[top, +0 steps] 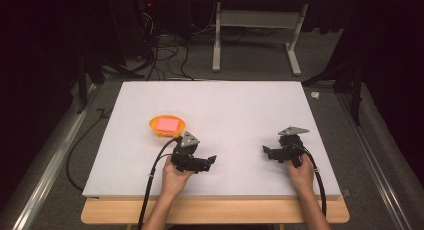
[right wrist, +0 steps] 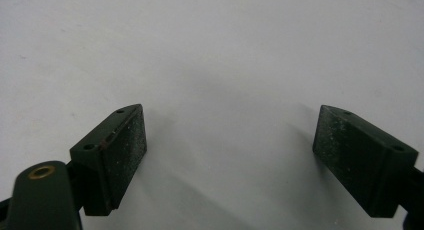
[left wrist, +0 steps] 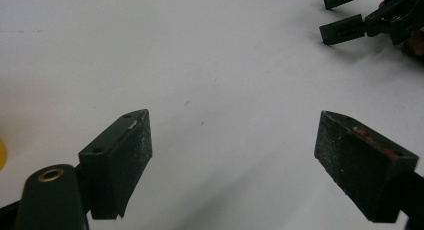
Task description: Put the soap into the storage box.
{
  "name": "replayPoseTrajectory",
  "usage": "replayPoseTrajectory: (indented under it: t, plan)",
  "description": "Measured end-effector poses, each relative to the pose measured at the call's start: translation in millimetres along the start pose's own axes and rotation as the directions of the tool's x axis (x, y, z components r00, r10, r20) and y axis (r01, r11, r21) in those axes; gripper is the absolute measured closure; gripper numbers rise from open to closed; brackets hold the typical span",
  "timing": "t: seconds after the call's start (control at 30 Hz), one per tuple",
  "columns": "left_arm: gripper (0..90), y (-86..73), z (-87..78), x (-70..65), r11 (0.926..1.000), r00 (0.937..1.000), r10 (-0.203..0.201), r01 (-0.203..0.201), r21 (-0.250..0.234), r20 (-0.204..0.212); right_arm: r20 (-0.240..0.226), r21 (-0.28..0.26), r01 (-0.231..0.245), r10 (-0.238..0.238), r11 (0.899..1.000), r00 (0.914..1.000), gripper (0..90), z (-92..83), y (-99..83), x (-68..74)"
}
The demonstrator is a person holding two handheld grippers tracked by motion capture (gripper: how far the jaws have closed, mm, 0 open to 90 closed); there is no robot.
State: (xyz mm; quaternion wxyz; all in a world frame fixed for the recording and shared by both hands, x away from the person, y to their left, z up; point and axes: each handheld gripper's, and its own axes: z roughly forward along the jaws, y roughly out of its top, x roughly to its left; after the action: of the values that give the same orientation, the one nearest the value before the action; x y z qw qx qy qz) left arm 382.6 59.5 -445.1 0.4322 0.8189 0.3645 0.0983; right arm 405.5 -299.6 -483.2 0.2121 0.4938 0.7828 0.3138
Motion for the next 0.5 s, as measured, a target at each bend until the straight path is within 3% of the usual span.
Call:
replayPoseTrajectory:
  t: [0.5]
  plan:
    - [15.9,-2.8,16.0,3.8,0.9997,0.9999,-0.013,0.013,0.022,-0.009,0.000,0.000,0.000,0.000,1.000,1.0000,14.6,0.0,0.0,0.0]
